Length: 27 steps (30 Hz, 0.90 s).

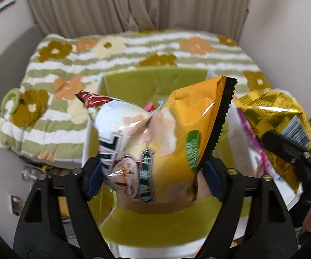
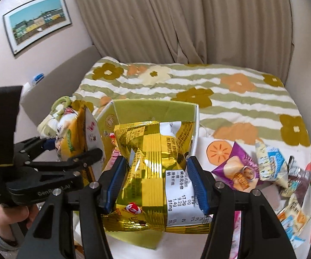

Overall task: Organize snacks
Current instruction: 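Carry both bags into the box and release them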

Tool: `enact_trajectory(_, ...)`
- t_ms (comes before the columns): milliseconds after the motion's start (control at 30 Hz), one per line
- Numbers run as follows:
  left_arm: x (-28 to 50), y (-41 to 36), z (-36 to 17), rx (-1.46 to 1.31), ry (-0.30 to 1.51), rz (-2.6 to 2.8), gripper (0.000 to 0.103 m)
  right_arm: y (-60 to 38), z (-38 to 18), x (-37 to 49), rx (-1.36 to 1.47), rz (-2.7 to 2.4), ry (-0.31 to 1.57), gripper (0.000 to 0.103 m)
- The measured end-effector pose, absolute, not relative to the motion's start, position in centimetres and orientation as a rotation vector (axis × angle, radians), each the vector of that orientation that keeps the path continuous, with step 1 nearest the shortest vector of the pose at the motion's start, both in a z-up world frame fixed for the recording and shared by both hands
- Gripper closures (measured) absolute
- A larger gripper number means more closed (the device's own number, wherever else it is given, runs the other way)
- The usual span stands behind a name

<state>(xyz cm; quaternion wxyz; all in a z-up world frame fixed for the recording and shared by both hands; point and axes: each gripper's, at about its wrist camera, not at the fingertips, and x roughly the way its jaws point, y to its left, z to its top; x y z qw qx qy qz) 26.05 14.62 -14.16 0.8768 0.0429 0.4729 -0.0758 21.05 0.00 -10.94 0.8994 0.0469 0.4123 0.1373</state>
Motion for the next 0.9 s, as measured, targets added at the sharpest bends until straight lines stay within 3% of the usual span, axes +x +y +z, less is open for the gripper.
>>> enact_trajectory(100,27.4,15.0,-16.2,0.123,1.031,-0.162,0.008,0.4,-11.8,21.7,0.127,0.253,0.886,0.049)
enact_trajectory(700,26.2,19.0,-18.0,-0.022,1.089,-0.103,0.008,3.0,-15.6,26.4,0.104,0.285,1.010,0.047)
enact_trajectory(767,26.2,18.7,-18.2,0.012,1.087,-0.077,0.008,3.2,-16.1,26.7,0.121,0.301,1.026,0.041)
enact_trajectory(833,25.9,18.7,-18.2,0.020,1.082,-0.064,0.008,3.0,-16.4,26.9,0.147,0.326,1.037,0.011)
enact_trajectory(900,25.5,18.8,-18.1,0.010,1.081,-0.063,0.008,2.7,-16.3,26.7,0.170,0.337,1.020,0.003)
